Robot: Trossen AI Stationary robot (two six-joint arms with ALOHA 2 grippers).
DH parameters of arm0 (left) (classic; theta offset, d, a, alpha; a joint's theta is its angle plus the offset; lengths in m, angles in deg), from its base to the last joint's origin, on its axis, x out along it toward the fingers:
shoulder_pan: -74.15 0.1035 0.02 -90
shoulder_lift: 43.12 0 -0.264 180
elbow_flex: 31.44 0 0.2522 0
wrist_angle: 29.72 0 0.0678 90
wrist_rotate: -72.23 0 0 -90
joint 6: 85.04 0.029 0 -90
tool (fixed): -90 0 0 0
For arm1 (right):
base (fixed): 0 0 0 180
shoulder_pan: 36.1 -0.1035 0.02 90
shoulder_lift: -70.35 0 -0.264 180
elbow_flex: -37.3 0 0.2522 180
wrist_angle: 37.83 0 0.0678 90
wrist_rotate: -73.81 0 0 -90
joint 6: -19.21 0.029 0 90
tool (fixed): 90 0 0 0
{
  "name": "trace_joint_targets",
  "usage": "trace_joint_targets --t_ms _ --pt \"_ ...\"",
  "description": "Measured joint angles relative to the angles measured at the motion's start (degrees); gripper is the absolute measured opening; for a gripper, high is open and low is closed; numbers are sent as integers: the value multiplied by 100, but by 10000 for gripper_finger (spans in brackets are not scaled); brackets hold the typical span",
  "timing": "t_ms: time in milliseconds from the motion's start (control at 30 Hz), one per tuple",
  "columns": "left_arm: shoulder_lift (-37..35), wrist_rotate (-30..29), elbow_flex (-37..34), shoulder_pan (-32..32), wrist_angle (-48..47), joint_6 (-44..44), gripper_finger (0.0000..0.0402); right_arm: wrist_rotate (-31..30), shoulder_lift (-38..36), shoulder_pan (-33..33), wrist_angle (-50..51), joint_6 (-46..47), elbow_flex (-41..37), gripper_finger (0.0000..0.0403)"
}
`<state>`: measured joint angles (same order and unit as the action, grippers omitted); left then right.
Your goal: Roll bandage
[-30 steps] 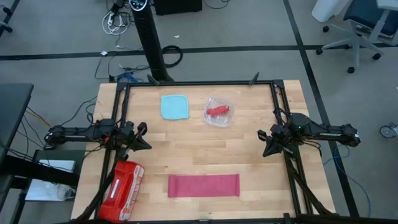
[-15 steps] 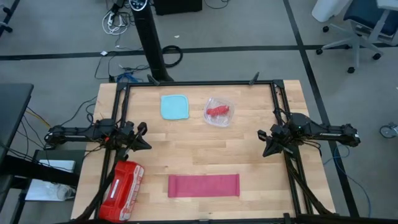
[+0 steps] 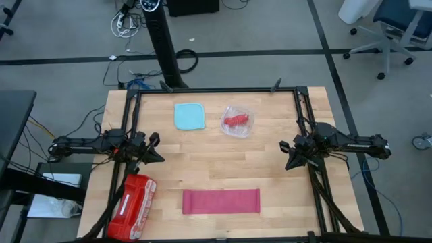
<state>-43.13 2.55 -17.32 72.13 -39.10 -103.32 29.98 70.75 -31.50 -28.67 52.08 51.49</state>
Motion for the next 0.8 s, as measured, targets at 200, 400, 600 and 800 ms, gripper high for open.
trace_joint_targets --t_ms 200,400,600,800 --pt "0 0 1 0 0 -1 1 -1 0 1 0 0 2 11" --pt "0 0 0 0 0 0 1 -2 2 2 0 0 2 11" --pt "0 0 1 0 17 0 1 -2 0 0 0 0 2 11" --pt "0 -15 0 -2 151 -2 1 -2 1 1 0 0 1 11"
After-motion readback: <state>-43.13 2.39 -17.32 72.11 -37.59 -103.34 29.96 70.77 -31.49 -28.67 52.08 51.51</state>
